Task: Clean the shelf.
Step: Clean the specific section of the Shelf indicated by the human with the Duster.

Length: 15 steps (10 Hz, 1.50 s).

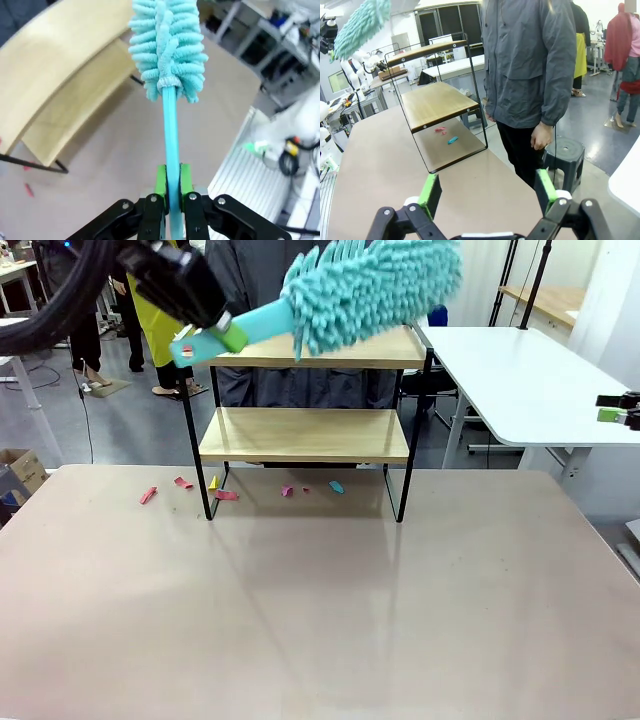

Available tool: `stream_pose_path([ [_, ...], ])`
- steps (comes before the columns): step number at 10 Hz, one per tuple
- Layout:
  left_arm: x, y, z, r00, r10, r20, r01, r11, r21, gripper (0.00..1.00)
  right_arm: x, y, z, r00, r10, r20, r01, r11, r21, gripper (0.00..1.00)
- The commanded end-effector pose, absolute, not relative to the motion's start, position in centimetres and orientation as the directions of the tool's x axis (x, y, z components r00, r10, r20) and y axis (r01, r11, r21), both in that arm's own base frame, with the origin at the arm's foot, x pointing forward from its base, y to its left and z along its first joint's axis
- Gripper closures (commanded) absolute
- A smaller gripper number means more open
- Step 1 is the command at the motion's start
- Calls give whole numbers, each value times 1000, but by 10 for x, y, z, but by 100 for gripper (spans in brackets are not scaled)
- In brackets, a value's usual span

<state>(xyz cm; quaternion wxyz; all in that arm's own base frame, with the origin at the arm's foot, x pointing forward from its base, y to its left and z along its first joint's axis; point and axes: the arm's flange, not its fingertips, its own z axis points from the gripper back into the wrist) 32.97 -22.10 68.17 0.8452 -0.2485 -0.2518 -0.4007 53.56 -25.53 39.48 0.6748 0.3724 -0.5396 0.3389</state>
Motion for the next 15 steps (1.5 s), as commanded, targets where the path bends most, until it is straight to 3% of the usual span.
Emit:
stream_pose_path([
  [1, 333, -213, 683, 493, -699, 518, 856, 495, -147, 87, 536, -254, 397, 190, 59, 980, -859, 494, 137, 0],
  [2, 332, -215, 675, 457, -798, 393, 885, 453, -110, 87, 536, -254, 397, 190, 59, 980, -859, 494, 137, 0],
  [3, 331, -216, 670, 429, -837, 339, 900, 427, -85, 87, 536, -254, 397, 190, 59, 980, -859, 494, 137, 0],
  [8, 336, -204, 629, 417, -908, -34, 908, 418, -19, 87, 536, -254, 397, 190, 59, 980, -859, 494, 137, 0],
  [11, 326, -198, 602, 362, -925, -118, 922, 374, -105, 87, 536, -254, 397, 190, 59, 980, -859, 494, 137, 0],
  [13, 328, -195, 587, 418, -896, -153, 892, 436, -116, 87, 536, -254, 397, 190, 59, 980, -859, 494, 137, 0],
  [15, 327, -202, 596, 398, -908, -131, 906, 411, -100, 87, 536, -254, 397, 190, 59, 980, -859, 494, 137, 0],
])
